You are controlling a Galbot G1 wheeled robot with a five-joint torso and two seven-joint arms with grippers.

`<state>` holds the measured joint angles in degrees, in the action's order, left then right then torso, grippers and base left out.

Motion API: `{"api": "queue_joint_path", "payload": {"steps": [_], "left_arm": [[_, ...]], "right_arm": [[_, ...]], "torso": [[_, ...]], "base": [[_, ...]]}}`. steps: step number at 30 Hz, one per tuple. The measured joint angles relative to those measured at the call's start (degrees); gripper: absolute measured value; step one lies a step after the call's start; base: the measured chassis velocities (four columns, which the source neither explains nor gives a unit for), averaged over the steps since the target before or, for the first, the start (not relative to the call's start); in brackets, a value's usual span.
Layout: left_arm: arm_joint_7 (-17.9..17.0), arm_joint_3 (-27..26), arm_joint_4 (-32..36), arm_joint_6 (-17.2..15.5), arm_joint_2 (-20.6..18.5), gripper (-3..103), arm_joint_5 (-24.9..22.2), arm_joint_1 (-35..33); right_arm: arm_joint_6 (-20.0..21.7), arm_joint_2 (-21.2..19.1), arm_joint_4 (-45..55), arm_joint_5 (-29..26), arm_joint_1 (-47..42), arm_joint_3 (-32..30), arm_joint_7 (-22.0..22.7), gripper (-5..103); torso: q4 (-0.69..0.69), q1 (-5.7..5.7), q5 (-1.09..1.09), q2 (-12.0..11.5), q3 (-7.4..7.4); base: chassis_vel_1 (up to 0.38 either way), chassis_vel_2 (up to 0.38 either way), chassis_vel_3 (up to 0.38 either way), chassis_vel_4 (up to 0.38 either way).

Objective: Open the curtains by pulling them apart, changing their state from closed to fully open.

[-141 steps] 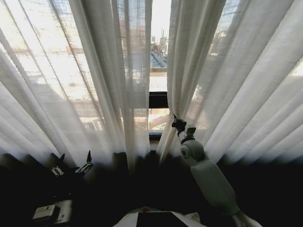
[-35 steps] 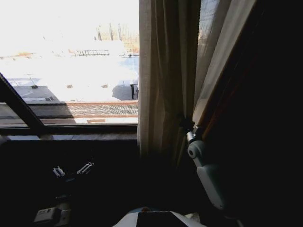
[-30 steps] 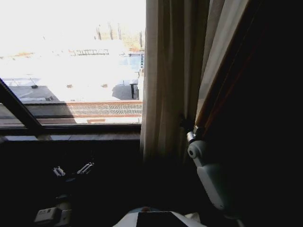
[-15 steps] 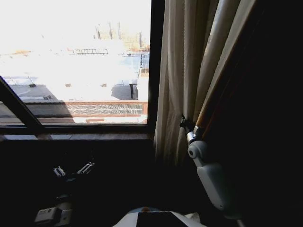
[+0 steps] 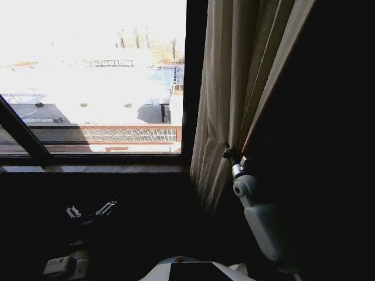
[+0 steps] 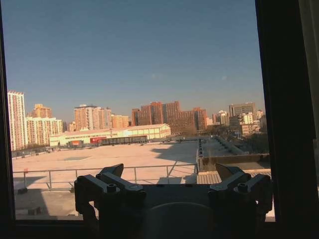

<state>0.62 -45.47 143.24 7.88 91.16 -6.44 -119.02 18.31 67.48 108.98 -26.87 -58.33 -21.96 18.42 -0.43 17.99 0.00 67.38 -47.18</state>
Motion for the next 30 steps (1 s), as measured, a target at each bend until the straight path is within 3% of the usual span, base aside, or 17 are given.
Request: {"api": "queue_joint_path", "payload": {"steps": [18,30], "left_arm": [[0.00,0.05,0.00,0.09,0.02,100,0.32,0.05],[-0.01,0.33,0.00,-0.09,0.02,100,0.23,0.21]], "right_arm": [[-0.31,0.09,0.08,0.10,-0.08,-0.16,-0.18,0],[-0.18,0.02,0.54,-0.09,-0.25,-0.14,-0.23,0]], "torso": [[0.00,-0.01,0.00,0.00,0.00],[-0.01,0.00,0.01,0.00,0.00]], "base": [[-0.150,-0.155,0.157,0.162],[-0.024,-0.039,0.035,0.035]]}}
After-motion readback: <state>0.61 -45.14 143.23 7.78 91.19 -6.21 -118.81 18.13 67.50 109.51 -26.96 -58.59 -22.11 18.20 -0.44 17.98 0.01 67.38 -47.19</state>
